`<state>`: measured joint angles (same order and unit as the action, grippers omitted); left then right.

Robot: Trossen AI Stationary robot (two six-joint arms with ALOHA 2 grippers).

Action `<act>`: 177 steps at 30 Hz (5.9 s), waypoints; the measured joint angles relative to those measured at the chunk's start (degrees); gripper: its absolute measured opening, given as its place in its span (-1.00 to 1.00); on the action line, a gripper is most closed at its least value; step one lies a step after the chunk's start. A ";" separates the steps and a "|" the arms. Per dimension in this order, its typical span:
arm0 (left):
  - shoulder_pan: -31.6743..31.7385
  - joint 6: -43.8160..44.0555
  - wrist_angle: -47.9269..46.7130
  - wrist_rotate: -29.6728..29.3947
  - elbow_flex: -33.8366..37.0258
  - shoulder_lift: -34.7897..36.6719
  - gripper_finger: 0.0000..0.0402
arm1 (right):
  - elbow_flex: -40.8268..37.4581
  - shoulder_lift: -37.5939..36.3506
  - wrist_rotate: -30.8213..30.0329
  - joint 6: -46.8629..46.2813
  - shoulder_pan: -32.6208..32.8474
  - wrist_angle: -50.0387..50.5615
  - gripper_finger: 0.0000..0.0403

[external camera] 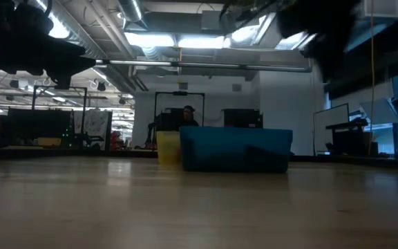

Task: Sort blocks by size
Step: Put the brown arch block into the yellow bin, then return to Home Position

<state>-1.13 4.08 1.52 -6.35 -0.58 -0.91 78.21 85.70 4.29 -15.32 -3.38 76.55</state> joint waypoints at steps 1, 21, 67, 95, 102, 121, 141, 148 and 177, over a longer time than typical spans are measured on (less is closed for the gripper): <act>0.00 0.00 0.00 0.00 0.00 0.02 -0.10 | -0.61 -1.05 1.10 -1.89 2.39 0.60 0.37; 0.00 0.00 -0.02 -0.02 0.00 0.00 -0.10 | -8.88 -2.94 4.03 -85.54 47.06 -11.78 0.37; -0.02 0.00 -0.02 -0.04 0.00 0.02 -0.10 | -11.78 21.06 -1.54 -100.44 60.24 -35.34 -0.71; 0.00 -0.02 -0.02 -0.04 0.00 0.00 -0.10 | 1.08 14.92 -30.65 3.28 3.07 -46.65 -0.73; 0.00 -0.02 -0.02 -0.04 0.00 0.02 -0.10 | 1.08 14.94 -21.03 8.09 -9.26 -47.99 -0.55; 0.00 -0.02 -0.02 -0.04 0.00 0.02 -0.10 | 0.64 2.38 -10.21 11.33 -15.79 -32.49 -0.18; 0.00 0.00 -0.02 -0.04 -0.01 0.01 -0.10 | -50.13 -54.76 -12.53 -2.60 -3.67 -54.27 -0.18; 0.00 -0.02 -0.02 -0.04 -0.01 0.02 -0.10 | -56.26 -68.10 -16.62 -2.04 0.03 -56.26 -0.18; 0.00 -0.01 -0.03 -0.04 -0.02 0.00 -0.10 | -77.48 -85.50 -1.98 12.82 1.87 -84.81 -0.18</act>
<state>-1.13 4.07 1.49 -6.39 -0.60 -0.91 0.72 0.20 2.31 -2.49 -1.51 -8.26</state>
